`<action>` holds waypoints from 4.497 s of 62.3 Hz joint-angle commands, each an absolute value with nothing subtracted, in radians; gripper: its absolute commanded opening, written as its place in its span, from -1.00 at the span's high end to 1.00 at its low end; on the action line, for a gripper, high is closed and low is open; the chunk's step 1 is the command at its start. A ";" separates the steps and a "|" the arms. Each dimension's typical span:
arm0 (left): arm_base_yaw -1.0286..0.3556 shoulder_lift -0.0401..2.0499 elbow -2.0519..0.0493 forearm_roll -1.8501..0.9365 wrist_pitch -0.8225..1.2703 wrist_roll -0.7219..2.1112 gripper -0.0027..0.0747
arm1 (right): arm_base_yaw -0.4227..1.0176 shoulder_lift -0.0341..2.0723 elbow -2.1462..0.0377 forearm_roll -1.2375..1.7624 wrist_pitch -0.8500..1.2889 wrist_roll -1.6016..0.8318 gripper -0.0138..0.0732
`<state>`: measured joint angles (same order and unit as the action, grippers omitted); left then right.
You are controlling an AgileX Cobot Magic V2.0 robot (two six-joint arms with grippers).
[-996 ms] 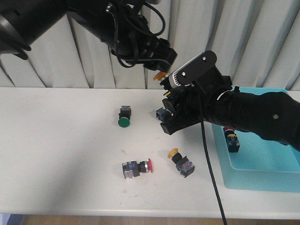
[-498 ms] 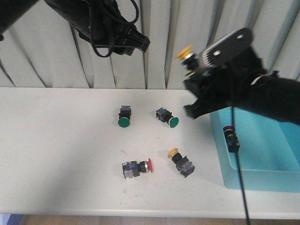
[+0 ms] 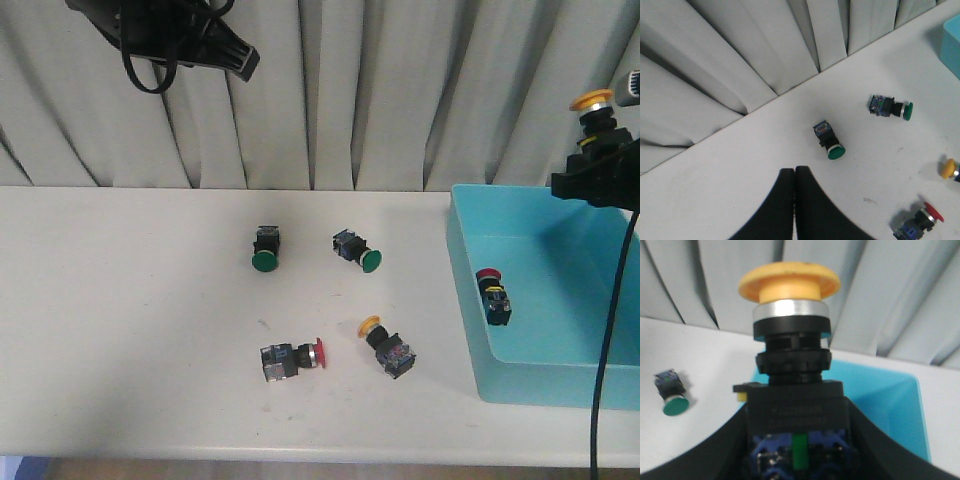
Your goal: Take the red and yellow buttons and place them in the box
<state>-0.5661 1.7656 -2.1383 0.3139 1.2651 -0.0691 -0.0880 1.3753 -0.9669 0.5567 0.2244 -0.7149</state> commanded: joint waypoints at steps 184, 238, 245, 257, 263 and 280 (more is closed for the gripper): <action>-0.567 1.718 -1.784 0.343 1.054 -0.158 0.95 | -0.088 0.826 -0.905 0.656 0.333 -0.679 0.70; -0.466 0.972 -0.933 0.412 0.268 -0.158 0.95 | -0.088 0.827 -0.905 0.662 0.334 -0.679 0.70; -0.407 0.695 -0.674 0.369 0.184 -0.166 0.95 | -0.088 0.827 -0.905 0.662 0.334 -0.679 0.70; -0.150 0.195 -0.250 0.191 0.080 -0.136 0.95 | -0.088 0.827 -0.905 0.663 0.335 -0.679 0.70; -0.036 -0.001 -0.091 0.081 0.085 -0.121 0.95 | -0.088 0.827 -0.905 0.663 0.335 -0.679 0.70; 0.042 0.025 0.061 0.097 -0.012 -0.121 0.95 | -0.088 0.831 -0.905 0.663 0.339 -0.679 0.70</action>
<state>0.0388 0.0032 0.0249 0.0685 0.1544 -0.1210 -0.0891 0.8341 -0.8758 0.6451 0.3944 -0.6708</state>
